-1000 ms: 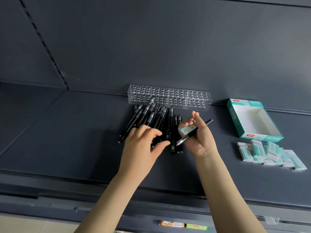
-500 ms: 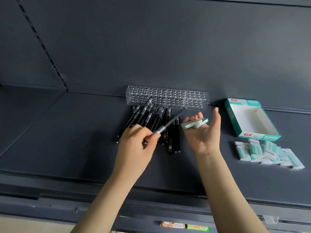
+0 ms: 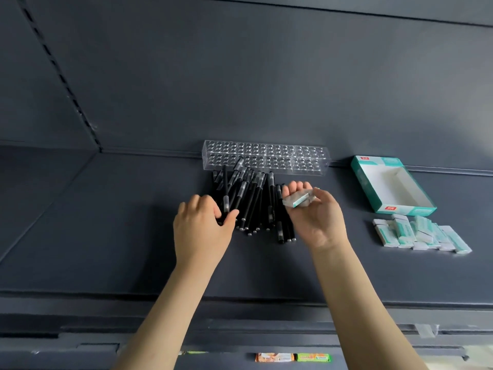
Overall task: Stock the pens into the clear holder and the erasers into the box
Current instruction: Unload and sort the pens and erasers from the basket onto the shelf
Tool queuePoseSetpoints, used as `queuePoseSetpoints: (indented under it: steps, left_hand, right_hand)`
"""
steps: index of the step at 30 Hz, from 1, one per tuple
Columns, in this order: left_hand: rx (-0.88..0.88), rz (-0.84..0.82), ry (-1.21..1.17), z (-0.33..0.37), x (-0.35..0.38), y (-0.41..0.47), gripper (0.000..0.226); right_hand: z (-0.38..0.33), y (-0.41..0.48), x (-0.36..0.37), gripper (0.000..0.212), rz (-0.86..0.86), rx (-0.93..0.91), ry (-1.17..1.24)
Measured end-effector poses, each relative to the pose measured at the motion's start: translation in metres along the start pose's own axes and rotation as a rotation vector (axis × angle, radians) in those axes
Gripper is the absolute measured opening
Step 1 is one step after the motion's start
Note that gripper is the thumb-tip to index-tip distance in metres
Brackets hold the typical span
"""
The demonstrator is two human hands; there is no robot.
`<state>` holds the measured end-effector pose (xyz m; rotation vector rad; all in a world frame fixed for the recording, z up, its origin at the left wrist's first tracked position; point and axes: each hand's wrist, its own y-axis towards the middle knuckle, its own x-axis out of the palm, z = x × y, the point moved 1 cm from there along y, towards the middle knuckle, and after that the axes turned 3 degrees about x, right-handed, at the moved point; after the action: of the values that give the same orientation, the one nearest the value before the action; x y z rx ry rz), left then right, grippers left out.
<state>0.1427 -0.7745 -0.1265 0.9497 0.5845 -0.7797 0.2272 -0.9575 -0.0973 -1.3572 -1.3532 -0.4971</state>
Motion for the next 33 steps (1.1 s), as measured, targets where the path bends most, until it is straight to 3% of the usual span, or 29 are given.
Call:
queuePoseSetpoints:
  steps: [4,7,9,12,18,25,29,33]
  left_hand:
    - [0.02,-0.029,-0.106,-0.008,-0.008,0.008,0.039]
    - [0.148,0.004,-0.281,-0.002,-0.018,0.012,0.028]
    - [0.259,-0.023,-0.371,0.01,-0.023,0.015,0.029]
    - [0.426,-0.104,-0.394,0.029,-0.022,0.015,0.035]
    - [0.54,-0.188,-0.403,0.047,-0.011,0.012,0.024]
    - [0.349,-0.224,-0.663,0.089,0.01,0.007,0.003]
    - [0.066,-0.339,-0.821,0.134,0.032,0.0,0.002]
    - [-0.153,-0.454,-0.9,0.184,0.063,-0.013,0.012]
  right_hand:
    - [0.014,-0.008,0.0,0.008,-0.03,-0.034,-0.074]
    - [0.024,-0.01,-0.004,0.021,-0.038,-0.073,-0.121]
    - [0.031,-0.016,-0.005,0.015,-0.069,-0.093,-0.208]
    - [0.04,-0.03,-0.006,0.001,-0.082,-0.12,-0.326]
    - [0.035,-0.042,-0.015,0.005,-0.068,-0.167,-0.389]
    - [-0.019,-0.057,-0.028,0.019,-0.001,-0.385,-0.438]
    - [-0.073,-0.072,-0.046,0.032,0.149,-0.559,-0.721]
    - [-0.134,-0.086,-0.069,0.021,0.206,-0.573,-0.845]
